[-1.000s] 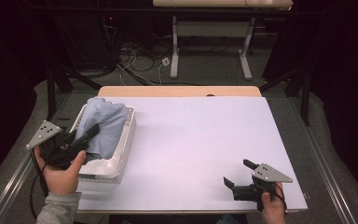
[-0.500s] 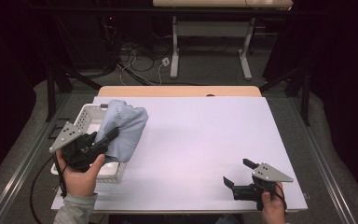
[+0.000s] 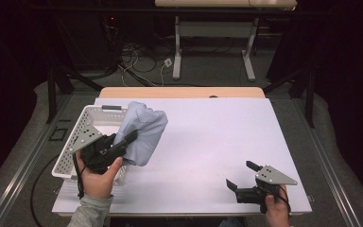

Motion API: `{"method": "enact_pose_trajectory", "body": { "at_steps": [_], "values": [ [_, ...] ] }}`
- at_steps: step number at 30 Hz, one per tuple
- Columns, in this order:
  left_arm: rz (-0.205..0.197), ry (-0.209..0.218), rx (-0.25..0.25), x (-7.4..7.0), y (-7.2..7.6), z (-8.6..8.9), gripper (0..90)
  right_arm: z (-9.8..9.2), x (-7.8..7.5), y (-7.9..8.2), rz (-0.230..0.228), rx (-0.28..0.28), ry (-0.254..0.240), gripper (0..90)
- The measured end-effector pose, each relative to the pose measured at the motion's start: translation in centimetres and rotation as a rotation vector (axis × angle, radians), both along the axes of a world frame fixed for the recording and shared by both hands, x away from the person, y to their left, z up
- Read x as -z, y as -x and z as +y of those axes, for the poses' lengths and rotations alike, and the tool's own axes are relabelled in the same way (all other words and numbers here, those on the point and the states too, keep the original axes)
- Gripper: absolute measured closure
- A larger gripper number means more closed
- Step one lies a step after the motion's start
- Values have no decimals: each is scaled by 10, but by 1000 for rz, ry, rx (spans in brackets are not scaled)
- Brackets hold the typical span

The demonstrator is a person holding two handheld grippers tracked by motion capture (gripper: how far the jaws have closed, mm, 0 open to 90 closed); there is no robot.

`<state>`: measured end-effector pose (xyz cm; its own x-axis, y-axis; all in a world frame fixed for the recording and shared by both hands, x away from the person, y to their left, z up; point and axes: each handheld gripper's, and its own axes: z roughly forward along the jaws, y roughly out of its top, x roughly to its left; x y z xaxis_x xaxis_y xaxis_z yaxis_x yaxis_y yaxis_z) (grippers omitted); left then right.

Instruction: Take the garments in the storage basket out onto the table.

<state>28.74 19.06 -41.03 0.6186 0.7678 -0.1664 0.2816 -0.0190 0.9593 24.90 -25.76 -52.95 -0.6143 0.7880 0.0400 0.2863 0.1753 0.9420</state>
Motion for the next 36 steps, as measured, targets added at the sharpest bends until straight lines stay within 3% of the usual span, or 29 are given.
{"method": "enact_pose_trajectory", "body": {
  "at_steps": [12, 20, 36],
  "values": [
    [-11, -8, 43, 1, -2, -22, 698, 0, 0, 0, 2, -8, 4, 15],
    [4, -17, 68, 6, -6, -35, 698, 0, 1, -1, 7, -4, 0, 15],
    [85, -107, 78, 39, -23, -65, 697, -2, 0, -1, 6, 0, 0, 15]
  ]
}}
